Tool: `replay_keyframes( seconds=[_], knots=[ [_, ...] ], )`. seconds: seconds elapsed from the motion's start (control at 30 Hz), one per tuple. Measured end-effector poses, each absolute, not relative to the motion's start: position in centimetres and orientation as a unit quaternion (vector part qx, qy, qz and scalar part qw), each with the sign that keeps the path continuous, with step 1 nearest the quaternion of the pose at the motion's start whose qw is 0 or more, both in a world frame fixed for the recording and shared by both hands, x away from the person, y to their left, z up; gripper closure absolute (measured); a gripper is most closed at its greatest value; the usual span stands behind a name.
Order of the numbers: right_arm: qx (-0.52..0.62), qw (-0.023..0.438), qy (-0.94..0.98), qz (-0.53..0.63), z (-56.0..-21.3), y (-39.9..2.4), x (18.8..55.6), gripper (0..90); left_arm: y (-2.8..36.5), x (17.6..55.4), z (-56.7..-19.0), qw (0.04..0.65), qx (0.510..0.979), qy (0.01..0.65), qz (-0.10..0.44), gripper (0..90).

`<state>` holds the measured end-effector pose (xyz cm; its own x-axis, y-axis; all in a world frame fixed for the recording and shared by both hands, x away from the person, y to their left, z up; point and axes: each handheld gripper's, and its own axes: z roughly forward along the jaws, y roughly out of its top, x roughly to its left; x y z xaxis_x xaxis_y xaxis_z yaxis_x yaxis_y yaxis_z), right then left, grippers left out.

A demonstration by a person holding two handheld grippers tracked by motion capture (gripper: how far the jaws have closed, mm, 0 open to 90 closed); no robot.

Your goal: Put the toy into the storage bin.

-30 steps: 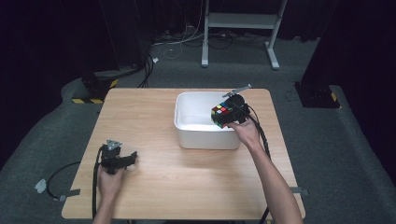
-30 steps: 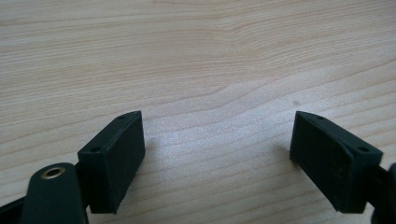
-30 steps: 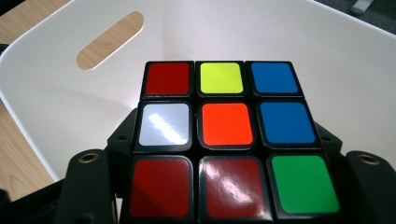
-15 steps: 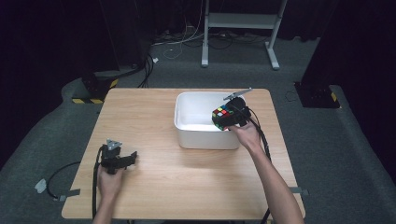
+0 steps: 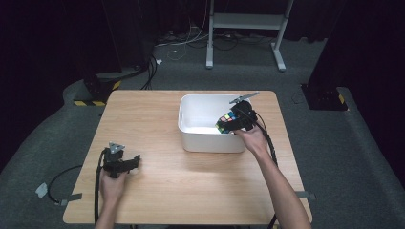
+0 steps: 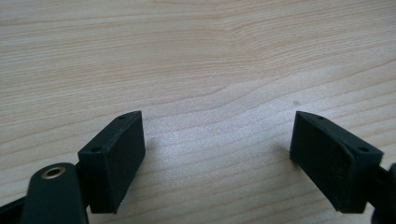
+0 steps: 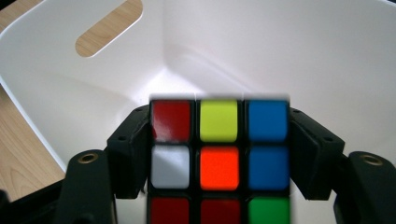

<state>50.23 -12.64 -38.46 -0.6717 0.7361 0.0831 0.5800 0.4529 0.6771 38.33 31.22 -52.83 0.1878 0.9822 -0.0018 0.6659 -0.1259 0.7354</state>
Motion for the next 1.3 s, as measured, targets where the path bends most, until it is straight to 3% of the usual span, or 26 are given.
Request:
replay_keyframes(
  seconds=[0.3, 1.3],
  knots=[
    [0.388, 0.105, 0.839, 0.366, -38.0, -13.0, 50.1, 38.1, 31.2, 38.3, -52.8, 0.309, 0.706, 0.584, 0.255, 18.0],
    [0.382, 0.115, 0.816, 0.418, -37.0, -14.6, 48.1, 37.0, 31.2, 38.3, -52.8, 0.31, 0.706, 0.584, 0.255, 18.0]
  ],
)
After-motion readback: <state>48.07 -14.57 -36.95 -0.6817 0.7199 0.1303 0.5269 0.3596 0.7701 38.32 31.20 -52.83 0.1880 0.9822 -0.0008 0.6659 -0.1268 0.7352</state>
